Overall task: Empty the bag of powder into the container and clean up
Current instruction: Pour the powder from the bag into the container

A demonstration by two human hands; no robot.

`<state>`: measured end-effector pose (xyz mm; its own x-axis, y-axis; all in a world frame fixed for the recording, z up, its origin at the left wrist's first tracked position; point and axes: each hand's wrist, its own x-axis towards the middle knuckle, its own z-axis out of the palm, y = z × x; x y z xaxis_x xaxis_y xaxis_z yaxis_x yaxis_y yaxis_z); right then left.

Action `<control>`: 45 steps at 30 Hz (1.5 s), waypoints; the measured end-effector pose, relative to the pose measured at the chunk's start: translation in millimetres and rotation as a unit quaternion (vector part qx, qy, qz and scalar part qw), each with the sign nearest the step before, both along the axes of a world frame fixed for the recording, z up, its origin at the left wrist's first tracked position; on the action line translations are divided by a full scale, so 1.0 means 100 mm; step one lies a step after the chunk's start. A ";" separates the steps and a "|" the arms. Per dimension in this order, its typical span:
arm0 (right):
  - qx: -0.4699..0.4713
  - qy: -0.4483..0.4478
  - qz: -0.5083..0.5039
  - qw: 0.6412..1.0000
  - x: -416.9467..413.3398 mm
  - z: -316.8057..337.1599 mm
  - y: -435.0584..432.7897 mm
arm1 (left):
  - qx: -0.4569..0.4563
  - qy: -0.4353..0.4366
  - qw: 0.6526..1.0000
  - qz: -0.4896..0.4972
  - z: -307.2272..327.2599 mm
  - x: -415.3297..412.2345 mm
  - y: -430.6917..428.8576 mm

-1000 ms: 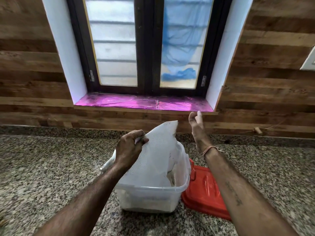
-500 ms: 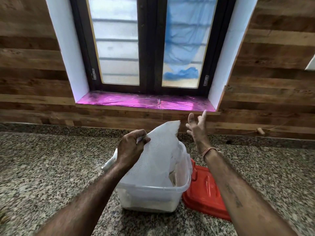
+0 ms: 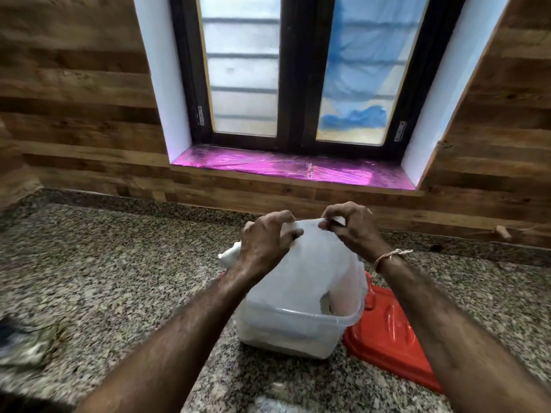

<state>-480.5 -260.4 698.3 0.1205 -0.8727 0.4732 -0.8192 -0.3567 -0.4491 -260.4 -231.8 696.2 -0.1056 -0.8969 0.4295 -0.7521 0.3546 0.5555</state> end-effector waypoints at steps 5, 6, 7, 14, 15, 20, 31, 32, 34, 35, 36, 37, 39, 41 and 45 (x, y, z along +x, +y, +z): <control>0.027 -0.119 -0.038 0.992 -0.07 0.02 -0.09 | 0.043 -0.014 0.996 0.072 -0.14 0.60 0.02; 0.028 -0.121 -0.042 0.991 -0.08 0.03 -0.10 | 0.060 0.015 0.995 0.072 -0.18 0.69 0.02; 0.030 -0.126 -0.042 0.991 -0.07 0.04 -0.11 | 0.079 0.050 0.993 0.069 -0.22 0.76 0.02; 0.062 -0.207 0.009 0.976 0.04 0.08 -0.01 | 0.238 0.283 0.929 0.010 -0.28 0.72 0.05; 0.064 -0.223 0.018 0.973 0.04 0.09 0.00 | 0.243 0.298 0.923 0.011 -0.29 0.72 0.02; 0.083 -0.259 0.052 0.961 -0.01 0.10 0.09 | 0.307 0.329 0.893 -0.014 -0.22 0.61 -0.08; 0.124 -0.209 0.055 0.968 -0.26 0.16 0.24 | 0.295 0.436 0.849 -0.053 -0.27 0.55 -0.25; 0.128 -0.183 0.047 0.974 -0.23 0.19 0.26 | 0.268 0.441 0.856 -0.041 -0.30 0.55 -0.24; 0.121 -0.133 0.032 0.983 -0.09 0.26 0.31 | 0.209 0.419 0.884 -0.015 -0.35 0.53 -0.21; 0.105 -0.095 0.025 0.990 0.01 0.28 0.32 | 0.182 0.397 0.900 0.000 -0.36 0.50 -0.18; 0.088 -0.039 0.017 0.995 0.13 0.29 0.32 | 0.158 0.370 0.915 0.019 -0.36 0.46 -0.15; 0.066 0.026 0.004 0.997 0.25 0.29 0.32 | 0.133 0.344 0.928 0.040 -0.36 0.43 -0.13; 0.019 0.104 -0.026 0.994 0.47 0.28 0.29 | 0.090 0.302 0.946 0.070 -0.38 0.39 -0.11; 0.000 0.089 -0.038 0.995 0.57 0.29 0.23 | 0.060 0.269 0.958 0.073 -0.39 0.40 -0.09; -0.014 0.087 -0.058 0.994 0.62 0.27 0.15 | 0.013 0.183 0.981 0.063 -0.32 0.47 -0.05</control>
<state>-418.2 -245.1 725.4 0.1014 -0.8724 0.4783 -0.9201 -0.2650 -0.2883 -213.0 -236.7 664.0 0.1634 -0.9040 0.3952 -0.5380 0.2541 0.8038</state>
